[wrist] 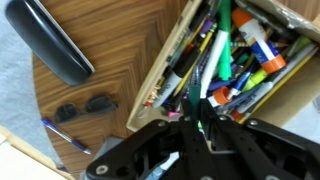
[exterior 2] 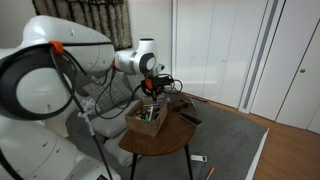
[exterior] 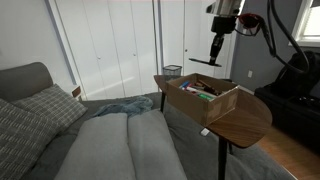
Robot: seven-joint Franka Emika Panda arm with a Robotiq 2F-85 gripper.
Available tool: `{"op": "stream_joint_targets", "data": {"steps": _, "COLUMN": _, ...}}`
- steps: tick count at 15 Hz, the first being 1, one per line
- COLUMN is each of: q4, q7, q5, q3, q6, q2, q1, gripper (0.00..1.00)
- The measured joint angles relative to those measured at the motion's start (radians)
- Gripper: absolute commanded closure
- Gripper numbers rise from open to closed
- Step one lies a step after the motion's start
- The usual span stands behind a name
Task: Pick up the black pen from the table and put it in the cardboard box
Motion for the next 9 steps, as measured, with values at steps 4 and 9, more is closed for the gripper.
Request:
{"op": "stream_joint_targets", "data": {"steps": 4, "q4": 0.002, "q7": -0.166, "q5": 0.086, "q3": 0.0, "q6": 0.0, "q2": 0.036, "q1": 0.069, "gripper": 0.42}}
{"op": "stream_joint_targets", "data": {"steps": 9, "q4": -0.006, "q7": -0.252, "q5": 0.16, "q3": -0.09, "q6": 0.0, "q2": 0.03, "q1": 0.0, "gripper": 0.32}}
